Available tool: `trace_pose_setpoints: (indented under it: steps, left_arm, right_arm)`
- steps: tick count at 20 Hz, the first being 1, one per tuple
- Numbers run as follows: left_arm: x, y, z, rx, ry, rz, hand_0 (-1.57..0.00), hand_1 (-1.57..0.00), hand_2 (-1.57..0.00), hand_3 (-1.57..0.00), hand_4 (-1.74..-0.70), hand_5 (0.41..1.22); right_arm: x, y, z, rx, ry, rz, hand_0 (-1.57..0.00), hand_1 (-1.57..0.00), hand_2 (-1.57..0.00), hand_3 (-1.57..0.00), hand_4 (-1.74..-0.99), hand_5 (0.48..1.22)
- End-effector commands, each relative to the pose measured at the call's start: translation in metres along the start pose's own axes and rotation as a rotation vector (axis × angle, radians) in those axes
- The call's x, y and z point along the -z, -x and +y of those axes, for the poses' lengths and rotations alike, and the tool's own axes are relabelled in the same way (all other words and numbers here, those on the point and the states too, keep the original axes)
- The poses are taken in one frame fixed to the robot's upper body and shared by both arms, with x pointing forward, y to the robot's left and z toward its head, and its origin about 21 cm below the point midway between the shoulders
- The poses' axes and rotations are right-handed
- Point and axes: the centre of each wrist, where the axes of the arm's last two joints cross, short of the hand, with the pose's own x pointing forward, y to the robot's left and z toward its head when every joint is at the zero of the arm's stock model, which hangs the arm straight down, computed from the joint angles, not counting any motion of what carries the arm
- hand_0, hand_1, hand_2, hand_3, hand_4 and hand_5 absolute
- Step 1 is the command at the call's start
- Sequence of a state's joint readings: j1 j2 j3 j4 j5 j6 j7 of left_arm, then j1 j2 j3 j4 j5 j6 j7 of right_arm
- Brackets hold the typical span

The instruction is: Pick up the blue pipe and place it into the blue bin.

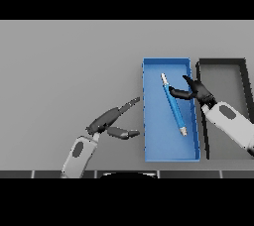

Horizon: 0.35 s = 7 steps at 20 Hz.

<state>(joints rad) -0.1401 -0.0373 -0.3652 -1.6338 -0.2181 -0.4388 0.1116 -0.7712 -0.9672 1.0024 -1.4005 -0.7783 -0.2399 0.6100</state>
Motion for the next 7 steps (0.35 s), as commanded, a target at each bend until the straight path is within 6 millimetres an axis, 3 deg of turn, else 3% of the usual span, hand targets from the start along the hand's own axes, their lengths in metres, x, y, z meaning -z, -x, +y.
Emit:
trace_pose_setpoints:
  steps: [1, 7]
  left_arm:
    - [-0.0007, -0.001, -0.0005, -0.001, 0.003, -0.003, 0.0, 0.0, 0.0, 0.0, -0.89, 0.431]
    - [0.0053, -0.0049, 0.0, 0.007, -0.005, -0.006, 0.0, 0.0, 0.0, 0.0, -0.88, 0.431]
  right_arm:
    - [0.0004, 0.0003, 0.0014, -0.011, -0.007, 0.002, -0.01, -0.01, -0.01, 0.0, -1.02, 0.666]
    - [-0.0006, -0.0006, 0.0011, -0.012, -0.021, -0.005, -0.01, -0.01, -0.01, 0.0, -1.022, 0.643]
